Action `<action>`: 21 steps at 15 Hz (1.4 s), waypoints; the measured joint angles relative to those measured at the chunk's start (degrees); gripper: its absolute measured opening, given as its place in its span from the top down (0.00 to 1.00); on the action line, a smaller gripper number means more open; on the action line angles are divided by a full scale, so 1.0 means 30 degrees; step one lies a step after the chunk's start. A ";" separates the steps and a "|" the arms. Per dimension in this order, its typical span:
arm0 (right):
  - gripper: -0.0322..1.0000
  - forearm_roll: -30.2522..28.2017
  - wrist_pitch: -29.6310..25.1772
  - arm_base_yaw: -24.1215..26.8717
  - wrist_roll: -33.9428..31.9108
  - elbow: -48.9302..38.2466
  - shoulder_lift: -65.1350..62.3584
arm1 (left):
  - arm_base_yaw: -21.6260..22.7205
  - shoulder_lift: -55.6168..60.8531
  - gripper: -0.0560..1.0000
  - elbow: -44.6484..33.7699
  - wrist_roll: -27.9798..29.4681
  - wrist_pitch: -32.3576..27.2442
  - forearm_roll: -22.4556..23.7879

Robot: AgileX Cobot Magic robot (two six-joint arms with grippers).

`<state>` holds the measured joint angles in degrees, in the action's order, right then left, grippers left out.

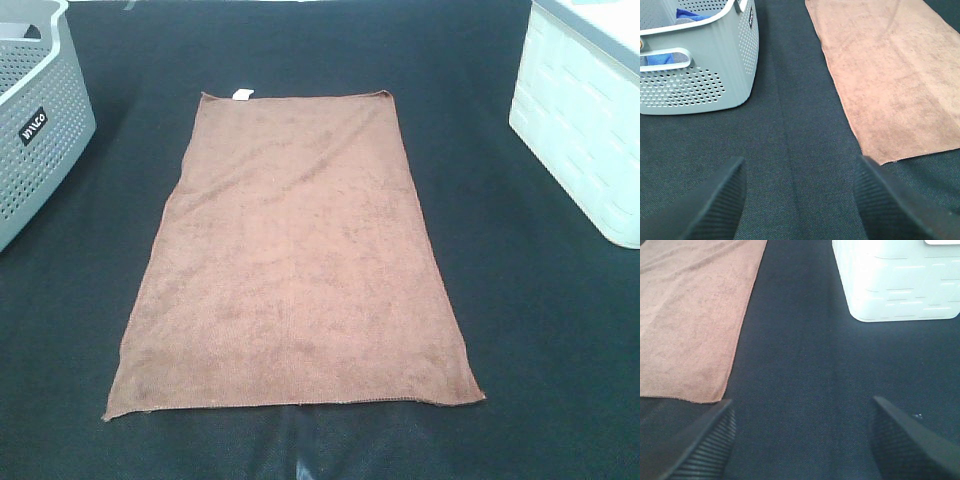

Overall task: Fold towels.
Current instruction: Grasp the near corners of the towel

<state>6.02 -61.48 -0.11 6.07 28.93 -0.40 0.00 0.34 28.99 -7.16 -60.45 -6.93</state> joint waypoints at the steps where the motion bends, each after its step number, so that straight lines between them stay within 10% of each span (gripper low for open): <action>1: 0.29 0.0000 0.0000 0.0000 0.0000 0.0000 0.0000 | 0.0000 0.0000 0.37 0.0000 0.0000 0.0000 0.0000; 21: 0.29 0.0000 0.0000 0.0000 0.0000 0.0000 0.0000 | 0.0000 0.0000 0.37 0.0000 0.0000 0.0000 0.0000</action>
<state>6.02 -61.48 -0.11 6.07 28.93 -0.40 0.00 0.34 28.99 -7.16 -60.45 -6.93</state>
